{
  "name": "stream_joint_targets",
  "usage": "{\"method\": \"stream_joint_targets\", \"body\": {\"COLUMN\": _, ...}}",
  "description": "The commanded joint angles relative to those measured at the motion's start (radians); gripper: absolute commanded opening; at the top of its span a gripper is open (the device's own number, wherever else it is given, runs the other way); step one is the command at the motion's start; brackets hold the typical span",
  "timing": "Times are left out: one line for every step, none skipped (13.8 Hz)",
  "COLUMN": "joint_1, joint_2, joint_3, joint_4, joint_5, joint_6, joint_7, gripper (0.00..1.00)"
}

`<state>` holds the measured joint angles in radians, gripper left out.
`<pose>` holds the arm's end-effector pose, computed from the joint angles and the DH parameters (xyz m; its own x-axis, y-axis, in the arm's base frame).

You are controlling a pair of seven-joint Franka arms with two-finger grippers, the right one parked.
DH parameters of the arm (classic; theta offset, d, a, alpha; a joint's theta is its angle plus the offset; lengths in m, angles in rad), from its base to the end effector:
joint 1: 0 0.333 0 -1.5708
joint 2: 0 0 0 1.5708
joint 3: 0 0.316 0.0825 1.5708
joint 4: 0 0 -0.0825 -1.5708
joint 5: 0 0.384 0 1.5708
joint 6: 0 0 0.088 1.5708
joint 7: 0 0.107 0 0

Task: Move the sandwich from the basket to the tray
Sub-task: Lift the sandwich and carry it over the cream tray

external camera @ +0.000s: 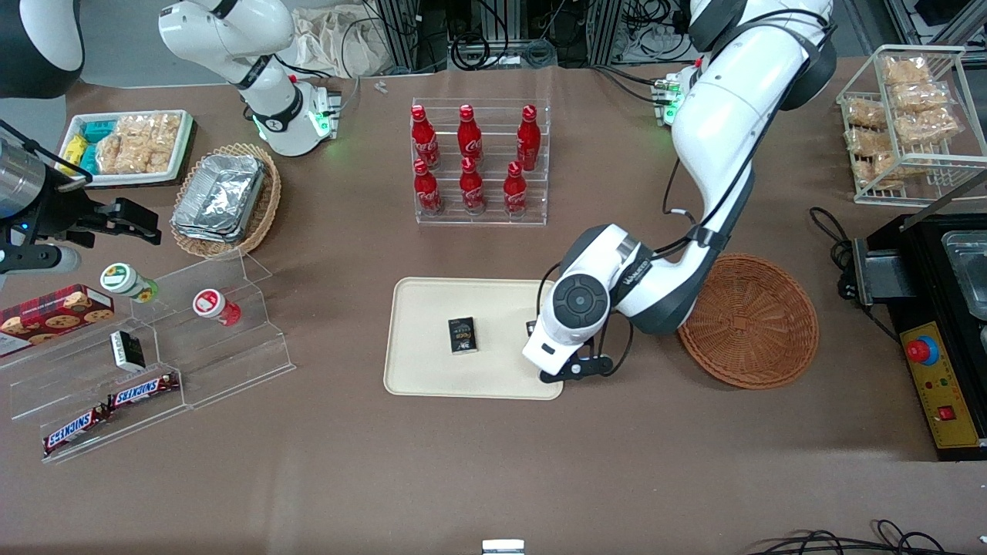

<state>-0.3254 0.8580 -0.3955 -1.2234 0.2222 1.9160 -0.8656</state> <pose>0.6138 -0.4159 0.2707 0.9758 0.1667 -0.1415 0.1659 -0.9860 -0.0175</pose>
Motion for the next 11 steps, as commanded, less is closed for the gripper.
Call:
{"method": "stream_joint_targets", "body": {"joint_1": -0.04, "joint_2": 0.061, "joint_3": 0.007, "joint_4": 0.08, "joint_5": 0.025, "joint_6": 0.012, "joint_7": -0.009, "gripper": 0.0}}
{"method": "stream_joint_targets", "body": {"joint_1": -0.041, "joint_2": 0.065, "joint_3": 0.007, "joint_4": 0.085, "joint_5": 0.025, "joint_6": 0.012, "joint_7": -0.009, "gripper": 0.0}}
{"method": "stream_joint_targets", "body": {"joint_1": -0.041, "joint_2": 0.065, "joint_3": 0.007, "joint_4": 0.085, "joint_5": 0.025, "joint_6": 0.014, "joint_7": -0.007, "gripper": 0.0}}
{"method": "stream_joint_targets", "body": {"joint_1": -0.041, "joint_2": 0.067, "joint_3": 0.007, "joint_4": 0.085, "joint_5": 0.025, "joint_6": 0.014, "joint_7": -0.004, "gripper": 0.0}}
{"method": "stream_joint_targets", "body": {"joint_1": -0.041, "joint_2": 0.073, "joint_3": 0.007, "joint_4": 0.085, "joint_5": 0.023, "joint_6": 0.014, "joint_7": -0.001, "gripper": 0.46}}
{"method": "stream_joint_targets", "body": {"joint_1": -0.041, "joint_2": 0.07, "joint_3": 0.007, "joint_4": 0.084, "joint_5": 0.028, "joint_6": 0.012, "joint_7": -0.003, "gripper": 0.99}}
{"method": "stream_joint_targets", "body": {"joint_1": -0.041, "joint_2": 0.067, "joint_3": 0.006, "joint_4": 0.082, "joint_5": 0.048, "joint_6": 0.011, "joint_7": -0.006, "gripper": 1.0}}
{"method": "stream_joint_targets", "body": {"joint_1": -0.04, "joint_2": 0.059, "joint_3": 0.006, "joint_4": 0.082, "joint_5": 0.058, "joint_6": 0.006, "joint_7": -0.009, "gripper": 1.0}}
{"method": "stream_joint_targets", "body": {"joint_1": -0.038, "joint_2": 0.049, "joint_3": 0.006, "joint_4": 0.082, "joint_5": 0.06, "joint_6": -0.002, "joint_7": -0.009, "gripper": 1.0}}
{"method": "stream_joint_targets", "body": {"joint_1": -0.034, "joint_2": 0.032, "joint_3": 0.006, "joint_4": 0.082, "joint_5": 0.054, "joint_6": -0.003, "joint_7": -0.01, "gripper": 1.0}}
{"method": "stream_joint_targets", "body": {"joint_1": -0.027, "joint_2": 0.01, "joint_3": 0.006, "joint_4": 0.081, "joint_5": 0.054, "joint_6": -0.012, "joint_7": -0.013, "gripper": 1.0}}
